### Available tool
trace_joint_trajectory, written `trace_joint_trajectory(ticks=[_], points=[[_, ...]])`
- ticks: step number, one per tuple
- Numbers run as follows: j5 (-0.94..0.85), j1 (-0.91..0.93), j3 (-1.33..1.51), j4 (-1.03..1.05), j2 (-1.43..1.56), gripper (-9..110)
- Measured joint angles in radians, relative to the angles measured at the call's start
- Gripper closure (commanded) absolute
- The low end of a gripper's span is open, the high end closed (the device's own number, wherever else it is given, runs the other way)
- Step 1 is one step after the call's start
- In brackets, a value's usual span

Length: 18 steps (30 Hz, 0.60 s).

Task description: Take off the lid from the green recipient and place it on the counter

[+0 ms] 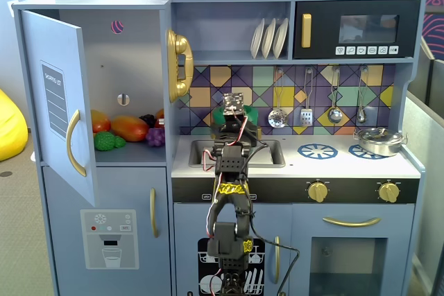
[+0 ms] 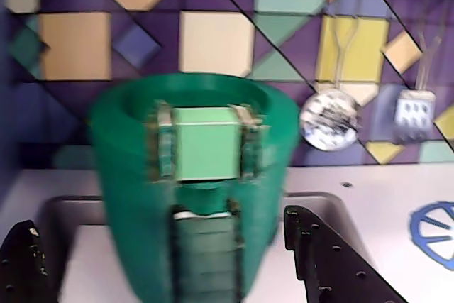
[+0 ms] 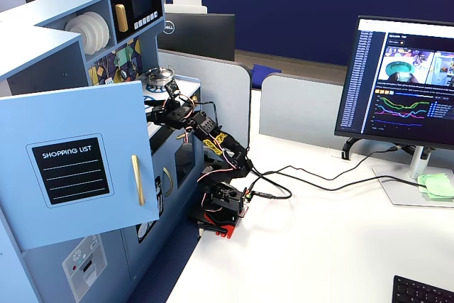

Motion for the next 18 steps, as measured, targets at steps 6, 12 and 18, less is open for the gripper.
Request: trace_joint_trajectory(ticks=[6,12,18], points=[[0.000,0.006,-0.040,-0.052,-0.100,63],[-0.008,0.003,-0.103,-0.081,-0.198,63],[-0.015,0.003,-0.179,-0.094,-0.285,63]])
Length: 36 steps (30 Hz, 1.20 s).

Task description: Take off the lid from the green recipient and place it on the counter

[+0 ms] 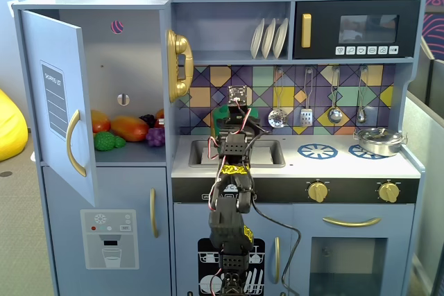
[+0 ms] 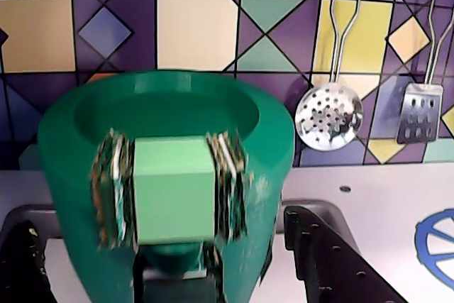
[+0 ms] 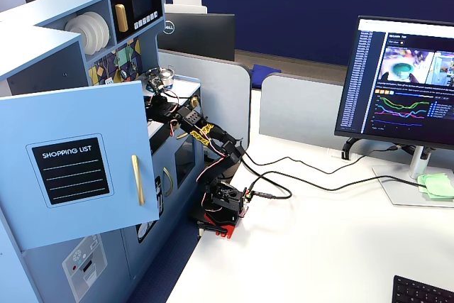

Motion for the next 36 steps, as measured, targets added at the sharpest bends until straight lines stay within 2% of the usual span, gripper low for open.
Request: trace_joint_trajectory(ticks=[17,19,21,22,36], points=[[0.000,-0.020,-0.137,-0.026,-0.163,69],[0.000,-0.021,-0.149,-0.026,-0.172,80],[0.002,-0.020,-0.155,-0.026,-0.176,99],[0.002,-0.021,-0.156,-0.026,-0.176,102],[0.002,-0.038,-0.187,-0.005,-0.178,102]])
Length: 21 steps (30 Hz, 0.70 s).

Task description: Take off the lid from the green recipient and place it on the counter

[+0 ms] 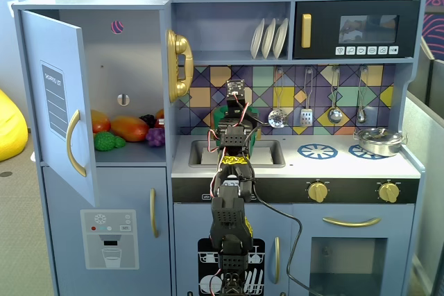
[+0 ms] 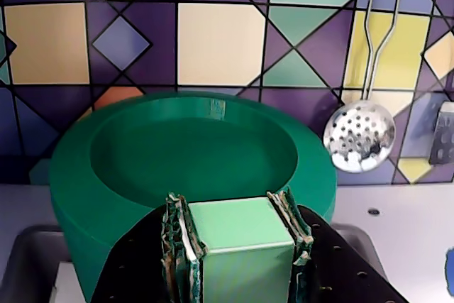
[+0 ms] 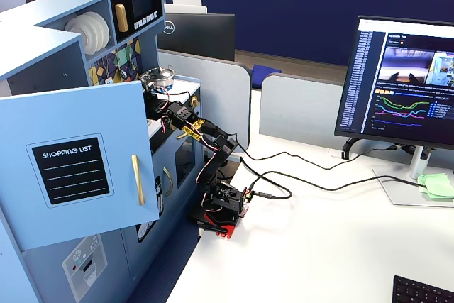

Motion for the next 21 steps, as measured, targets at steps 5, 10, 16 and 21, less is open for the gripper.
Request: trace_joint_trajectory(ticks=[5,10,16,21], points=[[-0.021,0.003,-0.054,-0.018,0.005,102],[-0.084,0.069,-0.057,-0.035,0.038,102],[-0.087,0.302,-0.028,-0.061,0.078,102],[-0.069,0.440,0.100,-0.152,0.081,102]])
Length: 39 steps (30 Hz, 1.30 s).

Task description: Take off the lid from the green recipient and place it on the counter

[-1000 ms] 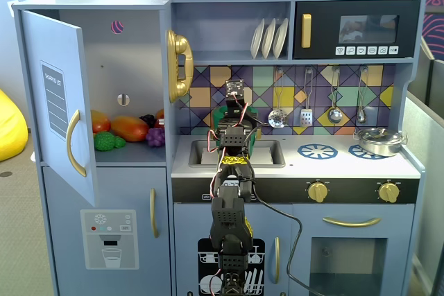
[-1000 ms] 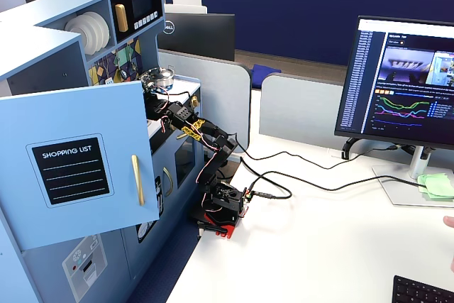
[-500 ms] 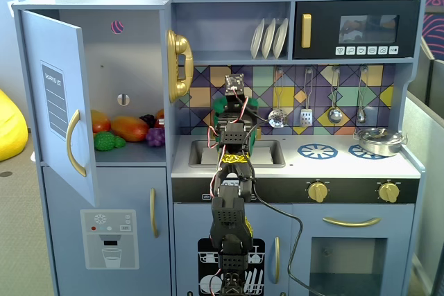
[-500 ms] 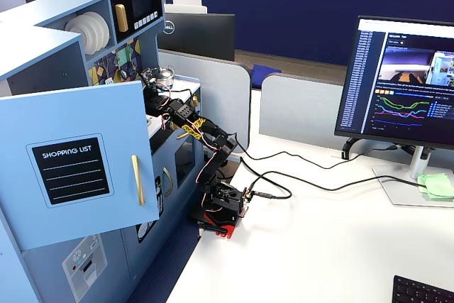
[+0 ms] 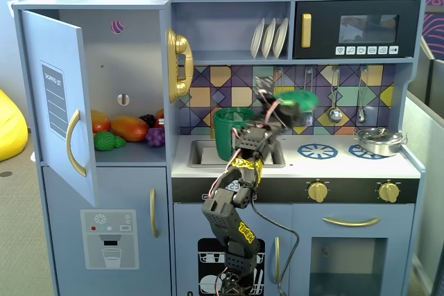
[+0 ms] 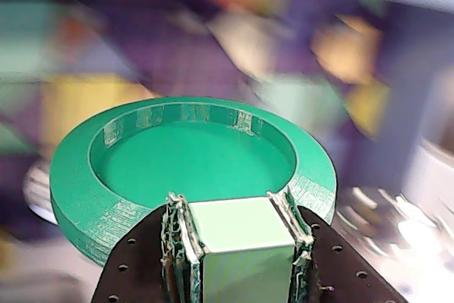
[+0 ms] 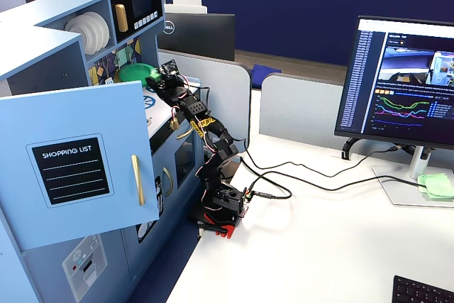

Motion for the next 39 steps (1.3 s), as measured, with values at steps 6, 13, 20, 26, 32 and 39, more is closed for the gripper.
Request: trace_joint_trajectory(ticks=[6,13,20,26,32,39], points=[[0.031,0.055,0.179,-0.149,0.000,102],[0.041,0.051,0.339,-0.370,-0.084,102],[0.041,0.051,0.445,-0.497,-0.175,102],[0.044,0.051,0.488,-0.515,-0.184,100],[0.072,0.058,0.505,-0.508,-0.183,80],[0.072,0.038,0.474,-0.492,-0.178,75]])
